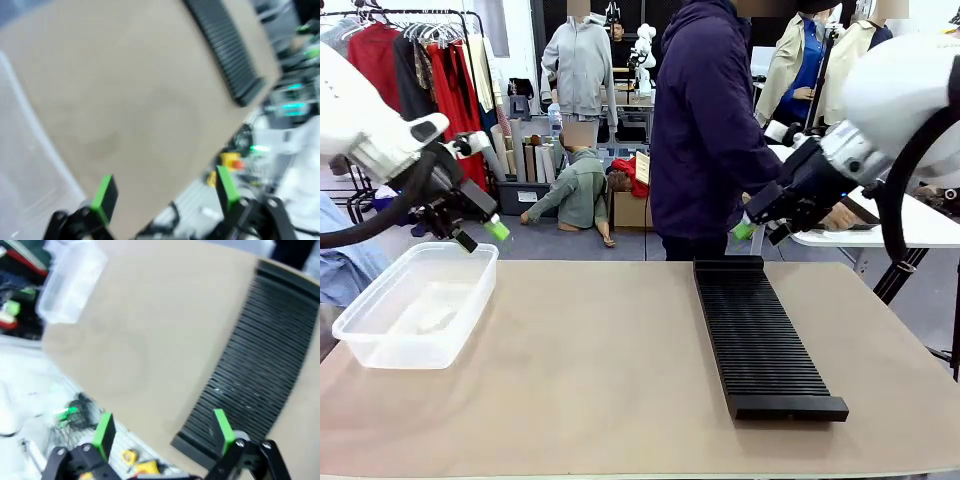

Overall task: Sort PCBs into racks and boxes based on the side picked up.
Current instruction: Pick up the Blank PCB handed by the Human.

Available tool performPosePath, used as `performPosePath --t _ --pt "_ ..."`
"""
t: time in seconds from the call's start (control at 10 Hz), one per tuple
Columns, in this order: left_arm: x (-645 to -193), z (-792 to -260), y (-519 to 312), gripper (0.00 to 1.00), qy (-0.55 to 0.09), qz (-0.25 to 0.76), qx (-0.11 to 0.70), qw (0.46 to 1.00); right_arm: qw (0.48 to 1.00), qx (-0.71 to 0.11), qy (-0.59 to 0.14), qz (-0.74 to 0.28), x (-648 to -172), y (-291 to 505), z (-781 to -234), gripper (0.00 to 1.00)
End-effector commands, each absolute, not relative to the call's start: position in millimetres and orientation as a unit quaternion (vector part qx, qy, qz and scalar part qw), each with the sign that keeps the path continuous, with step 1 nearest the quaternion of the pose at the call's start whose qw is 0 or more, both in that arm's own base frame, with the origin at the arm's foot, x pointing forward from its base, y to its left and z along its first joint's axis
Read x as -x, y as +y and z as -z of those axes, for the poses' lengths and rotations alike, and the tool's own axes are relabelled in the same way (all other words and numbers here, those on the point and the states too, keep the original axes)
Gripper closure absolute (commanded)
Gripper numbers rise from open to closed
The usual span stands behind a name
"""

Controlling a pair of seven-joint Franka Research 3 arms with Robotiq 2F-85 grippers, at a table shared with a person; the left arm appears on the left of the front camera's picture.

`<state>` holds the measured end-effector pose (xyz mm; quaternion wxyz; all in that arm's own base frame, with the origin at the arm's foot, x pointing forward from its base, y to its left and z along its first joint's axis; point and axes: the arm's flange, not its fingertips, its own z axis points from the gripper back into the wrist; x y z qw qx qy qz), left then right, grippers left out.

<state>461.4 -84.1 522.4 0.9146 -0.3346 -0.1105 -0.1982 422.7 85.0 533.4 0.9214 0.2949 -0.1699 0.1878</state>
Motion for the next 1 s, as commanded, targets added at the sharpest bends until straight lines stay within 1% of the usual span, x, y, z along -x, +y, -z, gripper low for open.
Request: performPosePath --t 0.0,0.1,0.2,0.3,0.4,0.5,0.7,0.9 --pt "-482 -518 -50 0.0 -0.083 0.151 0.455 0.874 0.87 -0.426 -0.132 -0.209 -439 45 -532 0.0" --pt "-482 -519 -34 0.0 -0.084 0.145 0.499 0.85 0.838 -0.483 -0.126 -0.222 -440 28 -529 0.0" --pt "-484 -519 -16 0.0 -0.095 0.132 0.521 0.838 0.811 -0.526 -0.134 -0.22 -441 11 -526 0.0" --pt "-484 -516 7 0.0 -0.107 0.109 0.545 0.824 0.785 -0.566 -0.141 -0.21 -441 -11 -522 0.0" --pt "-483 -515 26 0.0 -0.121 0.086 0.564 0.812 0.768 -0.59 -0.15 -0.199 -438 -26 -517 0.0" --pt "-477 -513 51 0.0 -0.147 0.053 0.583 0.798 0.76 -0.605 -0.168 -0.169 -433 -48 -509 0.0" --pt "-468 -510 81 0.0 -0.177 -0.004 0.594 0.784 0.751 -0.621 -0.19 -0.122 -424 -76 -500 0.0" --pt "-462 -507 99 0.0 -0.194 -0.036 0.599 0.776 0.738 -0.635 -0.209 -0.086 -415 -96 -494 0.0"
